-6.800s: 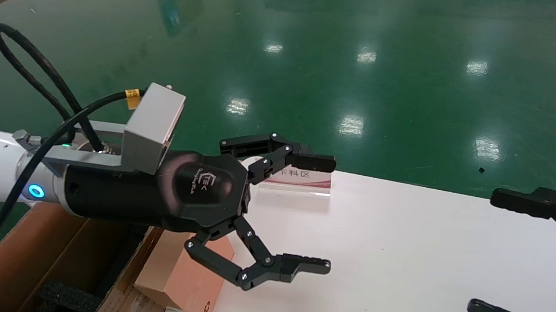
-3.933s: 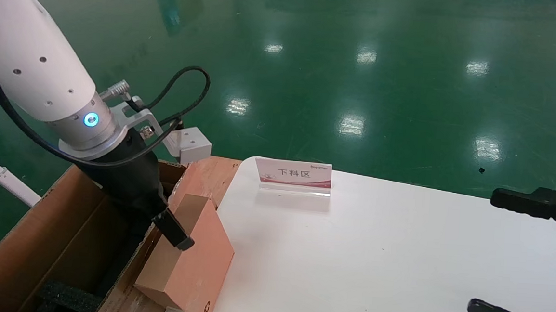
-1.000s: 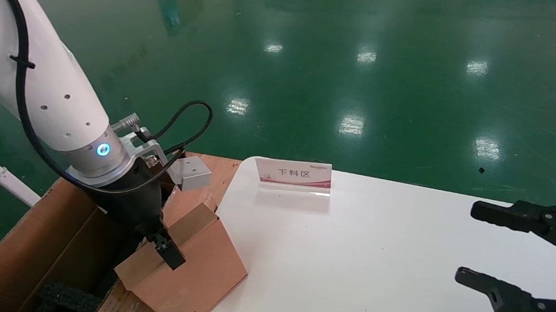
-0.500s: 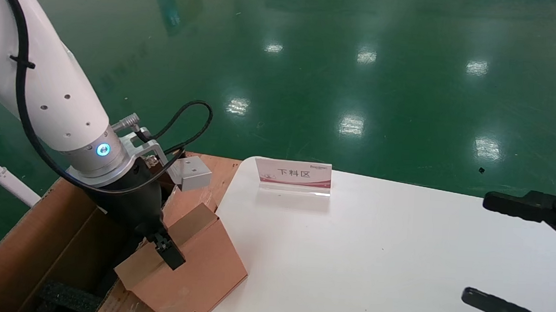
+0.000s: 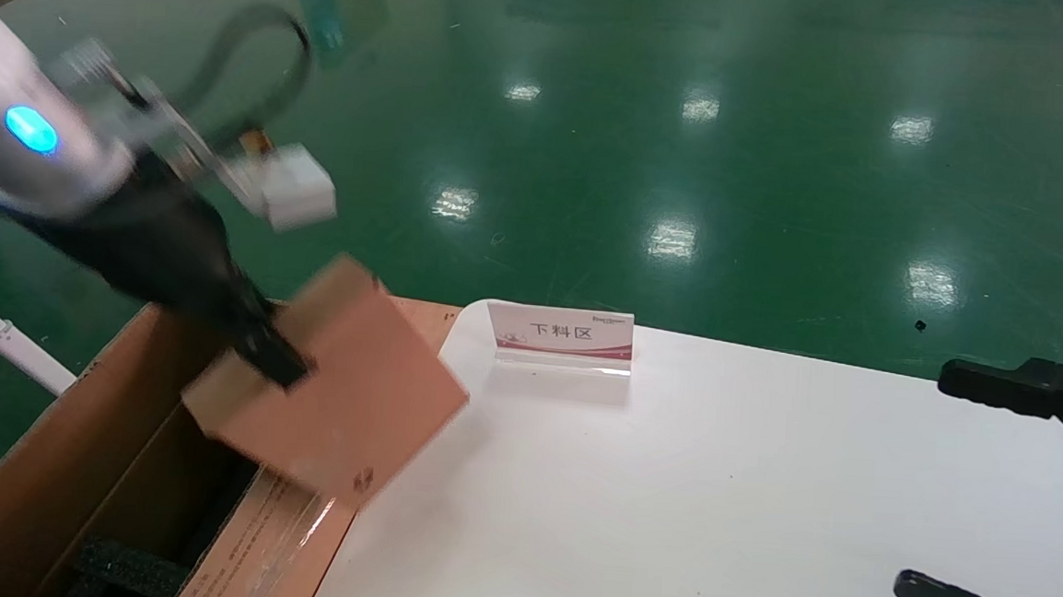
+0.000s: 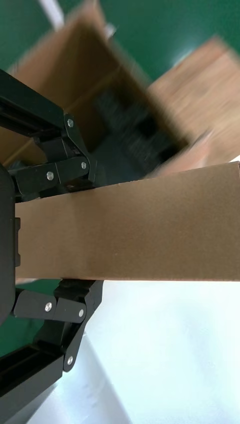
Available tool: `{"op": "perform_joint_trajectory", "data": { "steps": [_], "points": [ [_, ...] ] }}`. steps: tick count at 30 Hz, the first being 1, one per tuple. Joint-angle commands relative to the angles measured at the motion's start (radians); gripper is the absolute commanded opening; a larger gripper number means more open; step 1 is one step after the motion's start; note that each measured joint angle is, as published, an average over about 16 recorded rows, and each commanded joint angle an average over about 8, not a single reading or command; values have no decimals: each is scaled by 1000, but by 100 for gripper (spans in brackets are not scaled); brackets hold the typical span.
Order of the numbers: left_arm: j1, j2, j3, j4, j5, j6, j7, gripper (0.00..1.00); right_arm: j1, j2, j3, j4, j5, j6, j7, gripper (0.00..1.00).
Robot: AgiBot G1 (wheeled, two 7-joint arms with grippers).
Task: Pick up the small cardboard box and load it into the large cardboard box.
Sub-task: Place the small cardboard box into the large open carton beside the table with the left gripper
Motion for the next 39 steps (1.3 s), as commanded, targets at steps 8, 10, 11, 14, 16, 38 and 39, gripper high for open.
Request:
{"op": "perform_joint_trajectory", "data": {
  "steps": [8,10,11,14,16,38,39],
  "points": [
    [-218,-7,20,176,-44,27,159,0,0,0,-1,0,0,0,0,100],
    [-264,2,38,229,-56,28,196,0,0,0,-1,0,0,0,0,100],
    [-285,7,47,255,-61,27,213,0,0,0,-1,0,1,0,0,100],
    [-335,22,75,334,-79,27,258,0,0,0,-1,0,1,0,-1,100],
    [-359,32,90,385,-89,26,285,0,0,0,-1,0,1,0,-1,100],
    [-389,89,249,817,125,36,674,0,1,1,-3,0,2,1,-1,100],
    [-384,84,265,823,125,38,682,0,1,1,-3,0,2,1,-1,100]
  ]
}}
